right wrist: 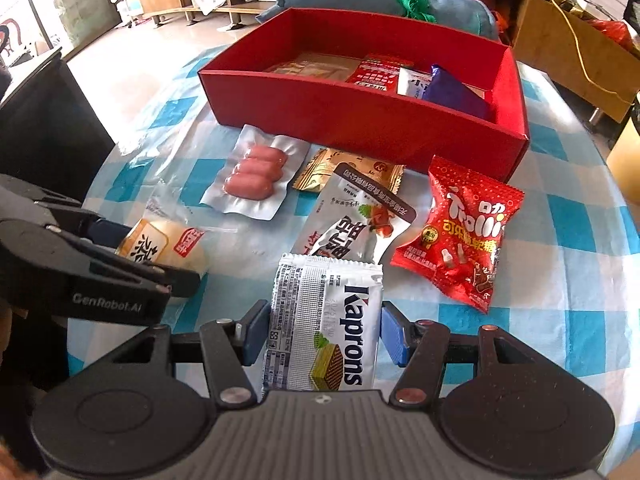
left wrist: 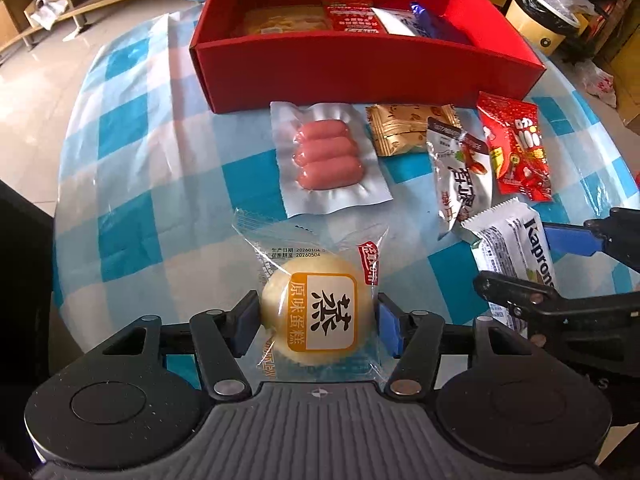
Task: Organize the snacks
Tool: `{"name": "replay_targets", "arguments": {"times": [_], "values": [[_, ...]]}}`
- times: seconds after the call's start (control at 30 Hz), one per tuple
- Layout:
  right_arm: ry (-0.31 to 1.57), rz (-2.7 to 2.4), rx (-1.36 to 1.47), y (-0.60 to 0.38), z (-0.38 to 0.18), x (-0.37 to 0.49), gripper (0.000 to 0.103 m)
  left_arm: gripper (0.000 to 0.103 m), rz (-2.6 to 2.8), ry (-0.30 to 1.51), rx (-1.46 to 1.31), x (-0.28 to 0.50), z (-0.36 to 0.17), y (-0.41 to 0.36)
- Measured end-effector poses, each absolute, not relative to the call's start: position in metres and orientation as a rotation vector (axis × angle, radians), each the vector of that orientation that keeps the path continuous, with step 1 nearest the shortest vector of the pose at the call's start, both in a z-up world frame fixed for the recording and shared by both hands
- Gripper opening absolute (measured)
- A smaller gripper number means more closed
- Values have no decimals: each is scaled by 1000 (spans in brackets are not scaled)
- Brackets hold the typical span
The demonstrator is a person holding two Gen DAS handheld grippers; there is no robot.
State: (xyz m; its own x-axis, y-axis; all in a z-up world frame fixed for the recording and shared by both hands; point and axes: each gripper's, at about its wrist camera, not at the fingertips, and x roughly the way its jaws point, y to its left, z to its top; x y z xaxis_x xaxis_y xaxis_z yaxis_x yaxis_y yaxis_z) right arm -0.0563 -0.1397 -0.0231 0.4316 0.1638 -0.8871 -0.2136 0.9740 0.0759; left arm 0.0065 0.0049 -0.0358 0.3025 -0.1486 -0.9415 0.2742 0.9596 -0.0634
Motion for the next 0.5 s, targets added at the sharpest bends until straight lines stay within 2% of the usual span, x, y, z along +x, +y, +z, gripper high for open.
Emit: {"name": "replay_targets", "arguments": {"times": [0.5], "values": [[1082,217,-43,-142,-20,-54,53,67,-299,1196,128,5,-28,0]]}}
